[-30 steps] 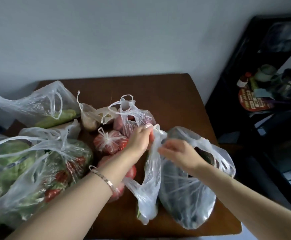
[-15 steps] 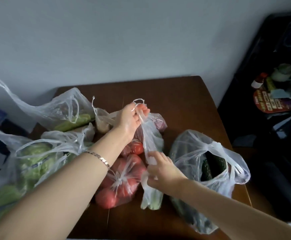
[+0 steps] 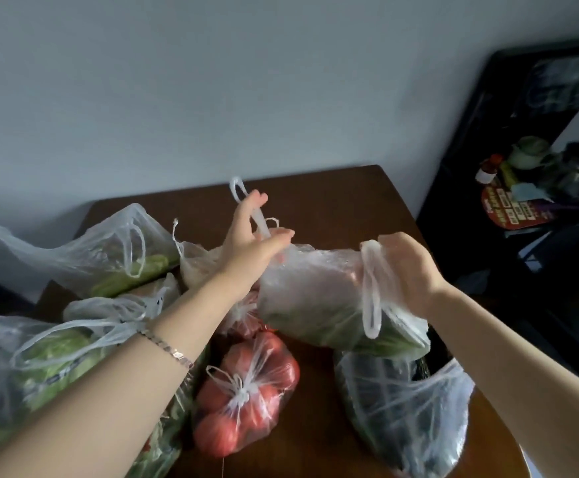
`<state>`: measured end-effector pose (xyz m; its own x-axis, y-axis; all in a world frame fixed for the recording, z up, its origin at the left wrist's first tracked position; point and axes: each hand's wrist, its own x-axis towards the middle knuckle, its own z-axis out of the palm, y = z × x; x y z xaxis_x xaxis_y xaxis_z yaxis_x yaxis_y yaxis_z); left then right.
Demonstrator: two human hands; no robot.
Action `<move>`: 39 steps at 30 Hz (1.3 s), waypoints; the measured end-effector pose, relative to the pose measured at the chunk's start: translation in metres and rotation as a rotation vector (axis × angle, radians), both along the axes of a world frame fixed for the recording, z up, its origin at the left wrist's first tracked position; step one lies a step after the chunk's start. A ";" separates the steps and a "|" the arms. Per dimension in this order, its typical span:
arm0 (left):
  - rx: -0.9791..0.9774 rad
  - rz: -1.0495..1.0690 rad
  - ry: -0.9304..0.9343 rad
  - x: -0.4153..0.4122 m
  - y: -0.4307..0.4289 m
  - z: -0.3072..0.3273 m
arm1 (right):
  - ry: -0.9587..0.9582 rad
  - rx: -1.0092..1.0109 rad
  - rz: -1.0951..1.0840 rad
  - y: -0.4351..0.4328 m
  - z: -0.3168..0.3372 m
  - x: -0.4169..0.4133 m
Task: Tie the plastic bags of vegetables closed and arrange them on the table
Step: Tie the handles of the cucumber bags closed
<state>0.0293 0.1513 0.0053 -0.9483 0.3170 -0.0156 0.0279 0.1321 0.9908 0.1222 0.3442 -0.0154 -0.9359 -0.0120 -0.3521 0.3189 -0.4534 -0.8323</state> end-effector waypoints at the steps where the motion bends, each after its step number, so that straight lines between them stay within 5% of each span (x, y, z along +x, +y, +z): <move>1: -0.071 -0.048 -0.042 0.002 0.000 -0.008 | 0.050 0.027 0.110 0.004 -0.002 0.000; 5: -0.167 -0.084 -0.292 0.010 -0.007 -0.042 | 0.082 0.430 0.375 0.004 -0.020 0.002; 10: 0.207 0.038 -0.573 0.017 -0.006 -0.044 | -0.081 1.086 0.622 -0.009 -0.027 0.022; 17: 0.160 0.066 -0.481 0.011 0.004 -0.049 | 0.513 1.580 0.606 0.001 -0.051 0.037; 20: 0.233 0.077 -0.482 0.009 0.006 -0.056 | 0.757 1.699 0.431 0.003 -0.063 0.037; 23: 0.164 0.112 -0.544 0.012 0.008 -0.059 | 0.864 1.631 0.238 -0.001 -0.067 0.034; 26: 0.180 0.067 -0.623 0.019 0.013 -0.053 | 0.675 1.327 -0.024 -0.009 -0.058 0.032; 30: 0.178 0.034 -0.616 0.031 0.015 -0.052 | 0.311 0.383 -0.410 -0.024 -0.023 0.021; 32: 0.119 -0.006 -0.602 0.039 0.017 -0.050 | 0.039 -0.071 -0.402 -0.017 -0.013 0.011; 35: 0.175 -0.018 -0.667 0.049 0.023 -0.045 | -0.381 -0.090 -0.196 -0.014 -0.020 0.004; 39: 0.139 -0.081 -0.631 0.061 0.032 -0.045 | -0.459 0.150 -0.103 -0.032 -0.034 0.006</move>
<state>0.0899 0.1836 -0.0396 -0.7432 0.4261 -0.5158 -0.5607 0.0238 0.8277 0.1285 0.3123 -0.0496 -0.6772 0.1550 -0.7193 0.6280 -0.3877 -0.6747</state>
